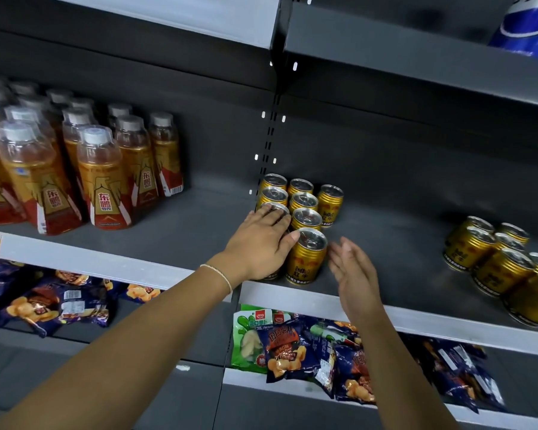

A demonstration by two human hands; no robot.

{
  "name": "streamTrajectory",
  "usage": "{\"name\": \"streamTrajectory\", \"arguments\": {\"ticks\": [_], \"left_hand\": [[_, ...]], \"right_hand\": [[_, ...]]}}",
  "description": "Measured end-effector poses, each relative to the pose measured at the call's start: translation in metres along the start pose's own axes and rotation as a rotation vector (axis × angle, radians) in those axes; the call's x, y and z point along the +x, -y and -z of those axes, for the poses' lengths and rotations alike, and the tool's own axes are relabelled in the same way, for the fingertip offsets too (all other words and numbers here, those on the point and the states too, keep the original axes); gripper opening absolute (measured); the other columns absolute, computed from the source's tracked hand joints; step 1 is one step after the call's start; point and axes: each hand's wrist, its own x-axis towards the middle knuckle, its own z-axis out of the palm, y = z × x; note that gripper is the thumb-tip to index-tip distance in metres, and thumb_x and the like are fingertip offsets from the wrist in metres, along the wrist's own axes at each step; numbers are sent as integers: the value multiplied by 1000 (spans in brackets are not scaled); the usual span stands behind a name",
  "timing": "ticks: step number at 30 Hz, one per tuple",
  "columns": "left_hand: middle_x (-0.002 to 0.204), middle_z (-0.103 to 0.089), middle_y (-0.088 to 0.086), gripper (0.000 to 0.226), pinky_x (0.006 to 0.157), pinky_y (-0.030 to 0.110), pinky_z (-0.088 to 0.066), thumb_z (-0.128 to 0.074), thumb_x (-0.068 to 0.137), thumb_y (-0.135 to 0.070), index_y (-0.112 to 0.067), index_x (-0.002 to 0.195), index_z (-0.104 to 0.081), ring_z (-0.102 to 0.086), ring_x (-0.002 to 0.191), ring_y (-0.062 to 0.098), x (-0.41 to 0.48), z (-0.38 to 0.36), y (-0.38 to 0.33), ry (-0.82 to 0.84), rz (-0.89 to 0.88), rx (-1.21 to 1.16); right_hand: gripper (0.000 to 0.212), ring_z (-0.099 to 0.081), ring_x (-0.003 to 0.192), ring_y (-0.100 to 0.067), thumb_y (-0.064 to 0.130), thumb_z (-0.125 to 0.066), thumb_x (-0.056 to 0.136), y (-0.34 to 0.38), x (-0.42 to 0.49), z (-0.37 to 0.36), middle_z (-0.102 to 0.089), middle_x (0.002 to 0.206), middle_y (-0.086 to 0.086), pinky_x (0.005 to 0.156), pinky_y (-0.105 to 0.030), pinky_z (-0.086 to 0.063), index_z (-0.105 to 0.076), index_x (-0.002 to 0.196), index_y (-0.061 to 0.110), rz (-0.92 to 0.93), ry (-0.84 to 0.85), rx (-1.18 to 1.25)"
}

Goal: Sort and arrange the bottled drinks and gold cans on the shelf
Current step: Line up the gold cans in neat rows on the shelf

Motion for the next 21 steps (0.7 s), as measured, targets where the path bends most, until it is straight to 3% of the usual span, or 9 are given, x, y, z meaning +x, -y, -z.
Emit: {"name": "streamTrajectory", "arguments": {"ticks": [4,6,9,11,14,18,21], "left_hand": [[162,-18,2,62,121,49,-4,-17,101,-52,-20,154,-21,-6,150,23,2,6,-3,64,24,77],[162,-18,2,61,120,52,0,-18,101,-51,-20,154,-21,-7,150,24,5,13,-7,114,37,127],[159,-26,4,56,119,56,2,-25,102,-45,-20,152,-26,-15,148,28,10,23,-17,142,43,161],[157,-30,7,54,119,56,1,-32,100,-39,-20,151,-29,-18,147,30,11,27,-29,122,39,171],[155,-33,10,55,120,53,-2,-41,95,-31,-18,148,-35,-20,147,30,18,27,-55,101,15,188],[149,-41,10,47,121,46,-7,-44,93,-27,-14,138,-46,-29,142,28,34,19,-95,26,-49,211],[144,-47,9,45,120,39,-16,-46,92,-24,-13,135,-50,-36,137,26,48,9,-126,-15,-77,153]], "right_hand": [[66,-58,124,-16,55,-54,84,-1,3,-4,-57,139,-9,110,-39,-43,-52,137,16,-11,-45,7],[48,-61,118,-13,57,-54,87,-2,2,-6,-65,127,2,105,-37,-47,-61,124,27,10,-50,-96],[25,-63,108,-8,43,-53,99,-6,4,-6,-70,111,9,97,-37,-51,-68,112,27,86,-18,-318],[16,-64,98,-1,36,-51,101,-7,4,-7,-71,102,15,87,-28,-53,-67,103,34,118,12,-426],[20,-63,90,5,35,-49,102,-1,6,-6,-70,93,21,74,-11,-47,-68,95,37,83,43,-428],[20,-63,93,-3,26,-51,102,11,12,15,-70,98,12,82,-19,-48,-70,107,22,52,-6,-319],[16,-63,94,2,23,-56,100,23,15,54,-70,99,14,88,-22,-50,-70,105,21,105,-55,-397]]}}
